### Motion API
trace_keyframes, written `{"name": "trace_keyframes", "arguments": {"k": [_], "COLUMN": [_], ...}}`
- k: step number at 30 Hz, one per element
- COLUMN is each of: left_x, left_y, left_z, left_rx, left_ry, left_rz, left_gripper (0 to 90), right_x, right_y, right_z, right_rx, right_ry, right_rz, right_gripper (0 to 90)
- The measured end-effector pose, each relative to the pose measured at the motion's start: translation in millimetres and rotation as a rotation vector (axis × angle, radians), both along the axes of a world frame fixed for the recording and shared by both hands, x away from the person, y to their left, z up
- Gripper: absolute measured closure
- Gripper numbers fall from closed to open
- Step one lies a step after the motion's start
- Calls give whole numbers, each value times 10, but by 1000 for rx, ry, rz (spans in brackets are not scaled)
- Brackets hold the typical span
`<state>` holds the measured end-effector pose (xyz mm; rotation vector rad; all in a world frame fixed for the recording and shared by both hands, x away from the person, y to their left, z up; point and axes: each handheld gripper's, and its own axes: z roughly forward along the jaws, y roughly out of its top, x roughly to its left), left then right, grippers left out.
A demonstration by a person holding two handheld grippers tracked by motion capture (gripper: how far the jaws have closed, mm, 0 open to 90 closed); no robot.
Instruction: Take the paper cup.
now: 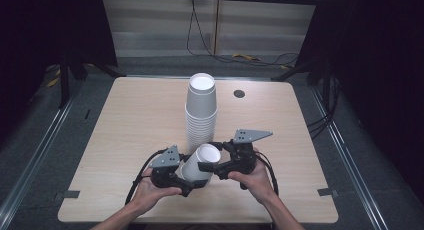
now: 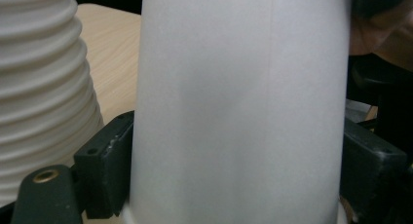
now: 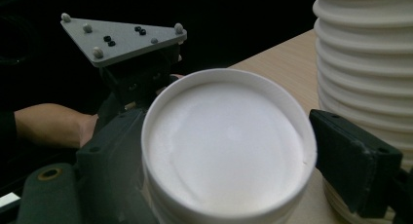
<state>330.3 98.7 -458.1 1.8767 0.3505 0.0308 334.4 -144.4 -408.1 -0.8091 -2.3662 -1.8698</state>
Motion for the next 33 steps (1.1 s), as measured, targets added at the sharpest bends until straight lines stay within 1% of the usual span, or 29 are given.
{"name": "trace_keyframes", "arguments": {"k": [1,5,7,8,9,10,11,12,13,14,17,19,21,23,25,28,32,33], "left_x": [3,30,42,43,50,54,57,62,65,66,77,86,96,107,113,115,120,120], "left_y": [10,50,65,65,72,73,70,74,77,82,109,126,136,135,129,133,144,138], "left_z": [-4,-7,-5,-4,0,8,20,39,54,67,85,87,86,86,103,127,140,136], "left_rx": [-1,20,37,41,53,61,65,79,85,87,104,112,135,157,187,194,202,219], "left_ry": [9,23,33,45,47,55,55,46,45,46,40,47,44,52,51,54,56,58], "left_rz": [5,13,13,12,10,11,11,9,7,8,11,18,28,25,21,19,11,13], "left_gripper": [146,146,146,146,146,146,146,146,146,146,146,146,146,146,146,146,147,147], "right_x": [-2,0,6,9,12,15,19,22,21,19,17,14,11,12,7,-1,-8,-11], "right_y": [-8,-42,-66,-85,-100,-110,-124,-136,-153,-166,-202,-222,-233,-235,-226,-208,-221,-223], "right_z": [4,20,28,31,36,38,40,43,50,55,78,88,92,84,63,36,46,49], "right_rx": [1,-1,0,8,11,7,6,9,3,3,-10,-10,-35,-46,-67,-90,-119,-137], "right_ry": [3,-1,-3,2,7,3,-1,-2,-4,-3,-17,-20,-25,-17,-16,-15,-24,-28], "right_rz": [-2,-9,-15,-19,-21,-24,-25,-27,-30,-30,-36,-36,-35,-23,-12,-2,1,3], "right_gripper": [143,139,139,139,139,140,142,143,143,144,146,146,146,143,139,139,139,138]}}
